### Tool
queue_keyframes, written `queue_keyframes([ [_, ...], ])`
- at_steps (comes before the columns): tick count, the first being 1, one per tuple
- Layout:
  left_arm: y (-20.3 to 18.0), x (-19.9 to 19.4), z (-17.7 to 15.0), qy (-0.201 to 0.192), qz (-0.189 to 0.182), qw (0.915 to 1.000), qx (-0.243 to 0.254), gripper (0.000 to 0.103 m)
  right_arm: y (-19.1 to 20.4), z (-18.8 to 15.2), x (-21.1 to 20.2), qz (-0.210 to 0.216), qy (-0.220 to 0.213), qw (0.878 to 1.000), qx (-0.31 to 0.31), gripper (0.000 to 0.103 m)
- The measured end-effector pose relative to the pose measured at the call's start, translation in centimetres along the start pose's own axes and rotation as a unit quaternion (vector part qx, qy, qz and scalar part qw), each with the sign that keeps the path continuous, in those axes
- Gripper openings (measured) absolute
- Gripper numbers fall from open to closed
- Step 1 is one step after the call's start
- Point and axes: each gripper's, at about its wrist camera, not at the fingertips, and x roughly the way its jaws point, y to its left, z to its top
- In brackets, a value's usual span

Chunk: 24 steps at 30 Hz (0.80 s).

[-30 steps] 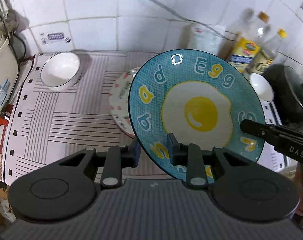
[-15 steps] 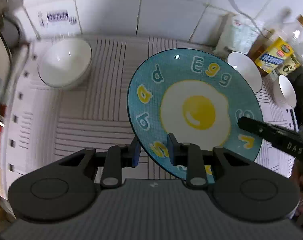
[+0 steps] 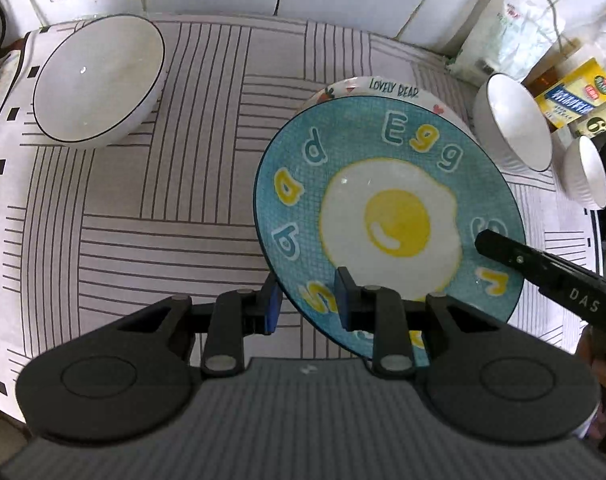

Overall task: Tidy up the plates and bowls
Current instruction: 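Carry the blue egg plate over and lower it onto the pink-rabbit plate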

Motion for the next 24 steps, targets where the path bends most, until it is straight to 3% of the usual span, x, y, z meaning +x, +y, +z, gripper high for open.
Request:
queue_keyframes([
  [9,-0.1,0.4,0.6,0.025,-0.006,0.9997,0.006,0.027,2.4,0.1,0.6,-0.080,0.004,0.995,-0.057,0.024],
  [13,-0.2,0.8,0.6,0.036,0.000,0.9994,0.005,0.027,5.1,-0.5,1.5,-0.140,0.014,0.983,-0.119,0.037],
  [17,-0.4,1.1,0.5,0.040,0.005,0.9992,0.008,0.028,5.8,-0.7,1.8,-0.170,0.019,0.977,-0.128,0.041],
  [21,-1.1,1.2,0.1,0.045,0.006,0.9987,0.022,0.026,7.1,-1.8,2.8,-0.236,0.031,0.956,-0.172,0.043],
  [24,-1.6,1.2,-0.1,0.033,0.023,0.9985,0.036,0.025,7.1,-2.3,3.0,-0.236,0.017,0.954,-0.182,0.044],
])
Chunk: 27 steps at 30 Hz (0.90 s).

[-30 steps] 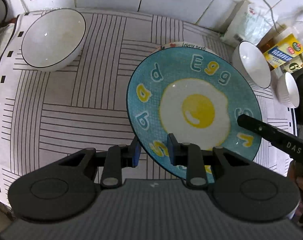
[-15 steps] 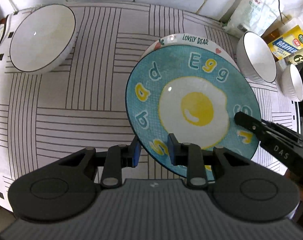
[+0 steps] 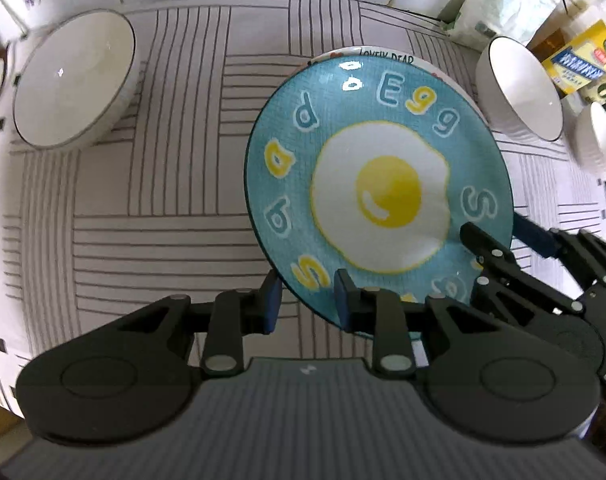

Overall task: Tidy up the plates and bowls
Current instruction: 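Carry the blue egg plate over and lower it onto the pink-rabbit plate, then open both grippers and pull them back from the plate stack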

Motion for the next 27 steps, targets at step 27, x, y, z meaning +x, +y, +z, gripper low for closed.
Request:
queue_keyframes([
  [27,-8.3,-12.8,-6.4,-0.056,0.012,0.9850,0.163,0.048,-9.8,-5.4,-16.4,0.109,-0.167,0.977,0.081,0.051],
])
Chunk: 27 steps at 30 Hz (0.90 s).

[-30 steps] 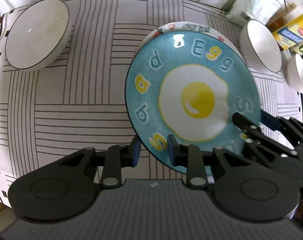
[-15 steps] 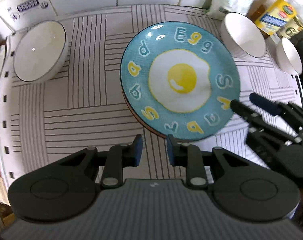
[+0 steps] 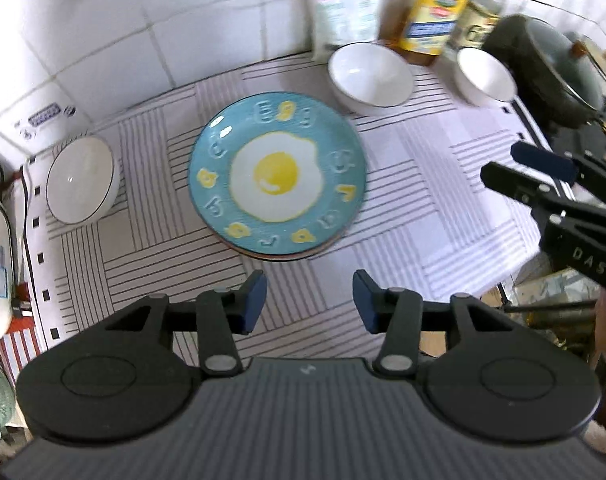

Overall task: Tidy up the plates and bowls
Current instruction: 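Open both grippers and pull them back from the plate stack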

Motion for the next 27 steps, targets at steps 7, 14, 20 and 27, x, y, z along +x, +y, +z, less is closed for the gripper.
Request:
queue_keyframes([
  [7,-4.5,-2.1,-0.2,-0.015,0.005,0.9996,0.024,0.053,-2.7,0.0,-4.7,0.002,-0.020,1.000,-0.022,0.053],
  [14,-9.6,-2.3,0.6,-0.021,0.008,0.9989,0.042,0.058,-6.1,-0.7,-8.0,0.008,-0.031,0.998,-0.053,0.066],
  [20,-13.2,-1.9,2.1,-0.032,0.010,0.9987,0.039,0.069,-10.0,-1.5,-8.6,0.008,-0.040,0.998,-0.057,0.075],
  [27,-16.6,0.7,5.1,-0.046,0.013,0.9985,0.027,0.081,-15.4,-3.1,-5.5,0.013,-0.054,0.998,-0.035,0.093],
])
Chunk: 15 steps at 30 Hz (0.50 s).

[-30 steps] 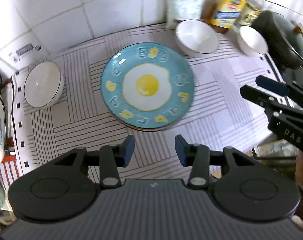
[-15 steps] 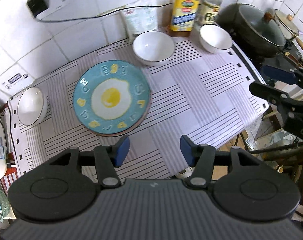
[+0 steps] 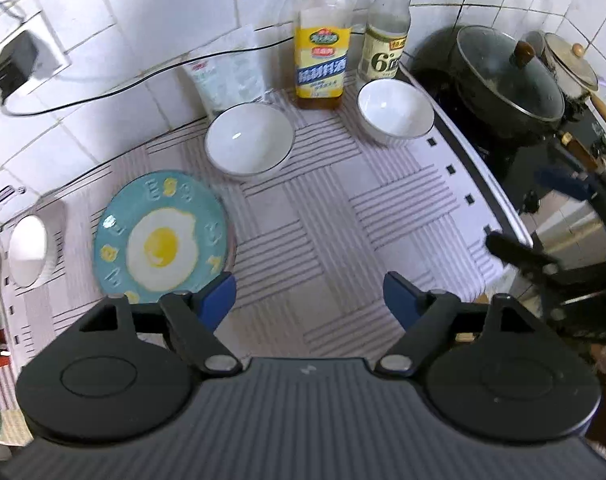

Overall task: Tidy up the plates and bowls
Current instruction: 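Move both grippers to the white bowl by the bottles and close on its rim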

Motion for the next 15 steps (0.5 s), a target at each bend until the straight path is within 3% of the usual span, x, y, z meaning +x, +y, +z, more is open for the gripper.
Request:
queue_keyframes([
  [7,-2.5,4.8,3.1,-0.024,-0.034,0.9988,-0.025,0.081,-3.7,-2.9,5.8,-0.017,0.002,1.000,0.003,0.093],
  [15,-4.2,12.0,6.8,-0.044,-0.055,0.9956,-0.062,0.081,-5.1,-4.7,13.1,-0.053,0.011,0.999,-0.003,0.093],
])
